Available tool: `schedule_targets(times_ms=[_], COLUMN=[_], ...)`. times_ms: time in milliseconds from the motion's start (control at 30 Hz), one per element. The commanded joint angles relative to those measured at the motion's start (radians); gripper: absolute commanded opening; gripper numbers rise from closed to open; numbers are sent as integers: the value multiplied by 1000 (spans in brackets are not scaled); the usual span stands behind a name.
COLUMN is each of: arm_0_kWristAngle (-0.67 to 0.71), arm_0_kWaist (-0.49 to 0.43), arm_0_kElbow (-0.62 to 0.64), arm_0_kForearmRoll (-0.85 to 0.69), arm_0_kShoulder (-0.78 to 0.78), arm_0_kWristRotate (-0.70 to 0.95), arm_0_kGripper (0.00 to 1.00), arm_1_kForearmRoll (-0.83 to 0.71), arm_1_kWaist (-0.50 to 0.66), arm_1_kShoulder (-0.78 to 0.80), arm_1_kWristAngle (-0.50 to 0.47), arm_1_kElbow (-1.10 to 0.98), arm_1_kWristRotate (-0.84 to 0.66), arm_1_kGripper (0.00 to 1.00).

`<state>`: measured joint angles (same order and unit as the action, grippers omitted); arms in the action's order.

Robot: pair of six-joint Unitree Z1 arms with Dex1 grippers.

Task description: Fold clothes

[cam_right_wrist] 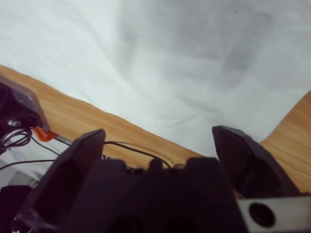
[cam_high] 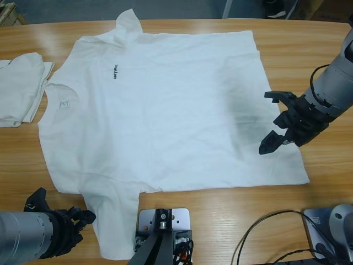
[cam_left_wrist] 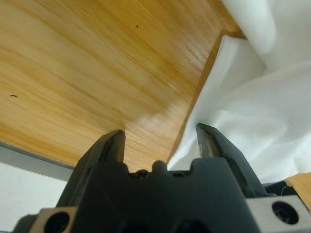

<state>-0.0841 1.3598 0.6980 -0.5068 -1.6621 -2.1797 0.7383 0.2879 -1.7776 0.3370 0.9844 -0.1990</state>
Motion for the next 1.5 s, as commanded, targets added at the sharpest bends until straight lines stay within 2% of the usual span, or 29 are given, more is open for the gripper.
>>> schedule_targets(times_ms=[33,367,400,433,467,900,1133,1267,1333,1500], arm_0_kWristAngle=[7,-21,-33,-51,-65,-71,-64,-57,-58,-53], arm_0_kWaist=[4,-27,-27,-27,-29,-34,-34,-33,-17,-6], arm_0_kElbow=[4,1,-2,-3,-4,-25,-31,-69,-79,-48], arm_0_kForearmRoll=[65,139,139,139,139,139,193,185,117,-172], arm_0_kShoulder=[-74,-100,-93,-85,-82,-115,-132,-24,77,277], arm_0_kWristRotate=[2,44,44,47,53,52,43,-48,-125,-264], arm_0_kGripper=[577,574,456,108,0,0,0,0,0,0], arm_1_kForearmRoll=[-4,-4,-4,-4,-4,-8,-10,-10,-11,-13], arm_1_kWaist=[10,10,10,10,10,10,10,10,10,10], arm_1_kShoulder=[-37,-26,-25,-25,-25,-21,-22,-21,-20,-20], arm_1_kWristAngle=[17,16,16,16,16,19,19,19,19,29], arm_1_kElbow=[4,-3,-4,-4,-4,-4,-3,-3,-3,2], arm_1_kWristRotate=[7,7,7,7,7,7,7,7,7,14], arm_1_kGripper=[899,899,899,899,899,899,899,899,899,899])
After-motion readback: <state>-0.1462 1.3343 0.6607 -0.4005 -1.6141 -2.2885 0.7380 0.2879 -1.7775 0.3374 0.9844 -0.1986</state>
